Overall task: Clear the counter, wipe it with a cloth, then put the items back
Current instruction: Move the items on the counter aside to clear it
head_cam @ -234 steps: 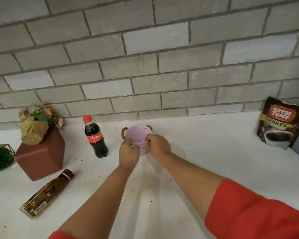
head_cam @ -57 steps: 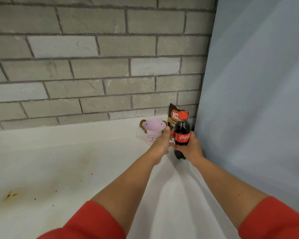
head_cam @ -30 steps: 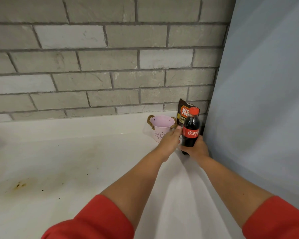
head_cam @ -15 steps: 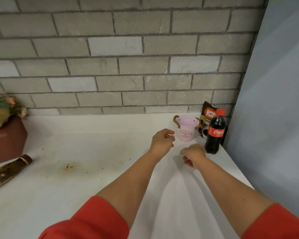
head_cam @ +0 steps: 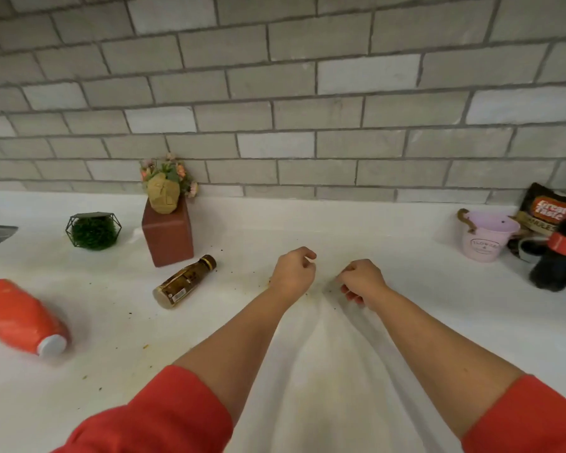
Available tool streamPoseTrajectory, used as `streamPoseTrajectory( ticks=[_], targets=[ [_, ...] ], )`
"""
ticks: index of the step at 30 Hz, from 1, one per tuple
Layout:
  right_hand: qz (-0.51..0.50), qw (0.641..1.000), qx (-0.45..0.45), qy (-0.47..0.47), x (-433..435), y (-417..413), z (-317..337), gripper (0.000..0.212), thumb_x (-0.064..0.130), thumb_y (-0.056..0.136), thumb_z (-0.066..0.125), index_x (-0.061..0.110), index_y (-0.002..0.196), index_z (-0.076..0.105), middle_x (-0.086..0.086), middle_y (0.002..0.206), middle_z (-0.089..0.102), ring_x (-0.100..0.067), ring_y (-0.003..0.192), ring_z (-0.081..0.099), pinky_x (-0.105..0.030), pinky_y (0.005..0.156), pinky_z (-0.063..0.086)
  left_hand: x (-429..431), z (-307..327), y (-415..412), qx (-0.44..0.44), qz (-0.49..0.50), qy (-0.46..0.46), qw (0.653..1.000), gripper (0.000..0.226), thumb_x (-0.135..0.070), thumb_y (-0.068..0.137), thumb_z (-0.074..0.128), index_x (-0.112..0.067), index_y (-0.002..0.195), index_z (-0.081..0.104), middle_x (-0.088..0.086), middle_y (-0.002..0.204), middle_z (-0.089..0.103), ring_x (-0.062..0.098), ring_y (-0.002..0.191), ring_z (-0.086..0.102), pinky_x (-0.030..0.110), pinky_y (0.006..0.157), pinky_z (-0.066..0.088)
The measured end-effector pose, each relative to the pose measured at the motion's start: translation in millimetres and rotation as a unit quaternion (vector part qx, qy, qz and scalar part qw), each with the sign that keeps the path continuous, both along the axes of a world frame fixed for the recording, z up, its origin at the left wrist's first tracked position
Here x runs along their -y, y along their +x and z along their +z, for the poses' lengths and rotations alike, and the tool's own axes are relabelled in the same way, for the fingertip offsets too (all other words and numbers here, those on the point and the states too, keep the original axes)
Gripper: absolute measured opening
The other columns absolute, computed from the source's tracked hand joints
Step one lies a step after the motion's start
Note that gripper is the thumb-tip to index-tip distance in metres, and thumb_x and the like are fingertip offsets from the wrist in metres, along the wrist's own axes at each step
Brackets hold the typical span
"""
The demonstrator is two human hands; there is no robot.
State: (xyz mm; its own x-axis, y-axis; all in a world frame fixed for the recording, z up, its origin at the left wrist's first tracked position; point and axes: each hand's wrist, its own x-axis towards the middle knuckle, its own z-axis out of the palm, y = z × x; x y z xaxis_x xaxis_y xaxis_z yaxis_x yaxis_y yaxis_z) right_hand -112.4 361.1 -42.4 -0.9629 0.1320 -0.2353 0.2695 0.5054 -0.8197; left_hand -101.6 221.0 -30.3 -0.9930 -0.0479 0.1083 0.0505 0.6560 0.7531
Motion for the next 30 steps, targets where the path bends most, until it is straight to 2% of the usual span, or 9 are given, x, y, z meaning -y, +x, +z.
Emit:
streamPoseTrajectory(
  ticks=[4,9,13,16,19,25,30],
  targets=[
    [0.033,0.999,-0.001,-0.011,60,7,-2,0.007,0.005,0.082,0.054,0.01,0.078,0.056,-0.008,0.068,0.061,-0.019,0.049,0.054,-0.021,0.043,0.036,73,-9,6,-0.01,0.04,-0.086,0.995,0.03,-0.008,0.09,0.044,-0.012,0.114,0.061,0.006,0.112,0.062,0.022,0.096,0.059,0.024,0.076,0.043],
    [0.108,0.994,0.015,-0.012,110,17,-7,0.006,0.01,0.084,0.057,0.013,0.089,0.057,-0.004,0.073,0.058,-0.017,0.054,0.055,-0.021,0.042,0.039,144,-26,7,-0.001,0.101,-0.205,0.974,0.035,-0.011,0.088,0.049,-0.016,0.122,0.057,0.007,0.126,0.048,0.027,0.114,0.046,0.038,0.095,0.04],
    [0.184,0.982,0.029,0.009,138,21,-10,0.027,0.015,0.083,0.061,0.015,0.109,0.057,-0.003,0.085,0.055,-0.019,0.073,0.055,-0.022,0.046,0.042,176,-33,7,0.021,0.159,-0.257,0.953,0.045,-0.008,0.085,0.048,-0.019,0.129,0.048,0.006,0.127,0.04,0.027,0.114,0.04,0.036,0.095,0.036],
    [0.22,0.975,0.026,0.016,152,20,-12,0.032,0.016,0.083,0.063,0.017,0.114,0.056,-0.006,0.093,0.054,-0.021,0.077,0.053,-0.023,0.05,0.042,195,-38,4,0.036,0.186,-0.274,0.943,0.049,-0.009,0.083,0.052,-0.019,0.13,0.045,0.005,0.126,0.039,0.027,0.113,0.041,0.037,0.092,0.04],
    [0.227,0.974,0.019,0.016,163,19,-17,0.031,0.017,0.084,0.062,0.017,0.114,0.056,-0.004,0.091,0.053,-0.022,0.077,0.053,-0.024,0.052,0.042,207,-43,-3,0.04,0.186,-0.299,0.935,0.049,-0.013,0.084,0.055,-0.014,0.131,0.041,0.008,0.127,0.041,0.028,0.113,0.042,0.036,0.091,0.038],
    [0.222,0.974,0.031,0.034,178,20,-25,0.031,0.019,0.085,0.062,0.016,0.115,0.055,-0.004,0.093,0.051,-0.02,0.076,0.052,-0.022,0.05,0.041,222,-55,-16,0.079,0.177,-0.323,0.926,0.049,-0.032,0.089,0.054,-0.014,0.131,0.035,0.007,0.12,0.049,0.025,0.108,0.05,0.035,0.087,0.039],
    [0.198,0.98,0.026,0.027,183,15,-21,0.03,0.015,0.086,0.06,0.014,0.115,0.055,0.0,0.077,0.051,-0.02,0.071,0.053,-0.022,0.048,0.04,234,-60,-21,0.065,0.139,-0.353,0.923,0.047,-0.037,0.088,0.052,-0.013,0.126,0.04,0.006,0.115,0.05,0.024,0.103,0.052,0.034,0.082,0.041]
  ],
)
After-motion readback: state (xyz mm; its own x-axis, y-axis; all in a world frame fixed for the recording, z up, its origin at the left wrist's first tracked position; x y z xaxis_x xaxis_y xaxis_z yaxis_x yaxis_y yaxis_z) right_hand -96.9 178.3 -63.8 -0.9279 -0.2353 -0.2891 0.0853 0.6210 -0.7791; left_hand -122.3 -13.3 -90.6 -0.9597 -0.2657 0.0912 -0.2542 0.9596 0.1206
